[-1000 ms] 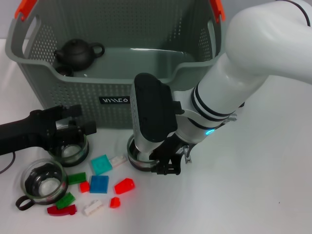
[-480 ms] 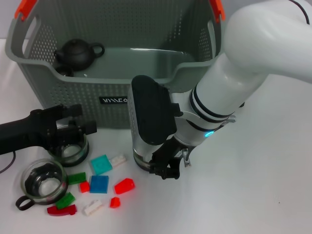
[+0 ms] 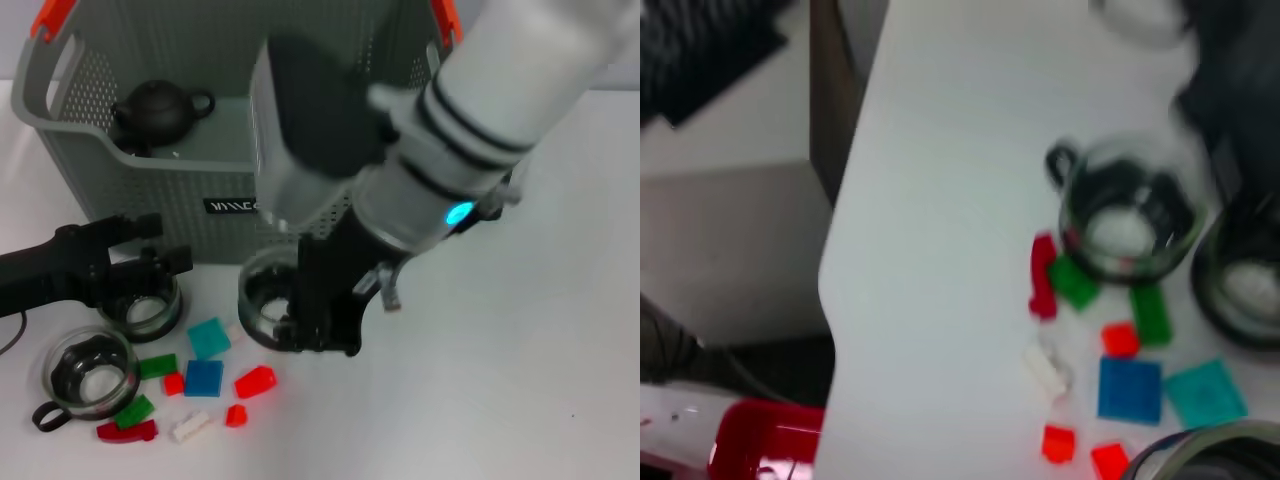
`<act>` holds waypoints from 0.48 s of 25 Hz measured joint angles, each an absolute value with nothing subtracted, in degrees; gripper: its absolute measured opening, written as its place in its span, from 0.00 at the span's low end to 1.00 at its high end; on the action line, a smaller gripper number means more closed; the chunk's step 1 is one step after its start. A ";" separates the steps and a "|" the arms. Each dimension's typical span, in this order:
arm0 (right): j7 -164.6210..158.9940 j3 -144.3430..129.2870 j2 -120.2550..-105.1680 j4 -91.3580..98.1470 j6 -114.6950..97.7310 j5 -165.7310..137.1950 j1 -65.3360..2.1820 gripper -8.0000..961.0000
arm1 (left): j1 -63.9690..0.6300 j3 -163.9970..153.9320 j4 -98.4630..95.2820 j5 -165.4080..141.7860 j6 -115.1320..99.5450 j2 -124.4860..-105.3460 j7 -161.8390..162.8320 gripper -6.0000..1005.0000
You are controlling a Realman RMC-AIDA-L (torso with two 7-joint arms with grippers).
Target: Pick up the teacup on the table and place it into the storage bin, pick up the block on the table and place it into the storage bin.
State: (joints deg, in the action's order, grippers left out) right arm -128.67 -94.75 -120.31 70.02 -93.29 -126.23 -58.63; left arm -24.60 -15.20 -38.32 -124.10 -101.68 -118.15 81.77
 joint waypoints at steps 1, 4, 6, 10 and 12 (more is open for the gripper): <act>-128.67 -94.75 -120.31 70.02 -93.29 -126.23 -58.63 0.07 | -24.60 -15.20 -38.32 -124.10 -101.68 -118.15 81.78 0.85; -134.01 -89.68 -120.26 77.47 -99.05 -129.80 -58.79 0.07 | -24.62 -15.20 -38.32 -124.10 -101.64 -118.18 81.76 0.85; -136.74 -86.37 -120.25 80.81 -102.08 -132.11 -59.46 0.07 | -24.66 -15.20 -38.32 -124.10 -101.64 -118.21 81.75 0.85; -138.27 -78.75 -120.23 84.72 -106.64 -132.66 -61.17 0.07 | -24.79 -15.21 -38.32 -124.10 -101.61 -118.21 81.74 0.85; -138.15 -75.30 -120.23 87.10 -107.17 -132.62 -61.66 0.07 | -24.83 -15.21 -38.32 -124.10 -101.60 -118.22 81.73 0.85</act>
State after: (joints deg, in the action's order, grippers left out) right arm -138.15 -75.30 -120.23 87.10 -107.17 -132.62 -61.66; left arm -24.83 -15.21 -38.32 -124.10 -101.60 -118.22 81.73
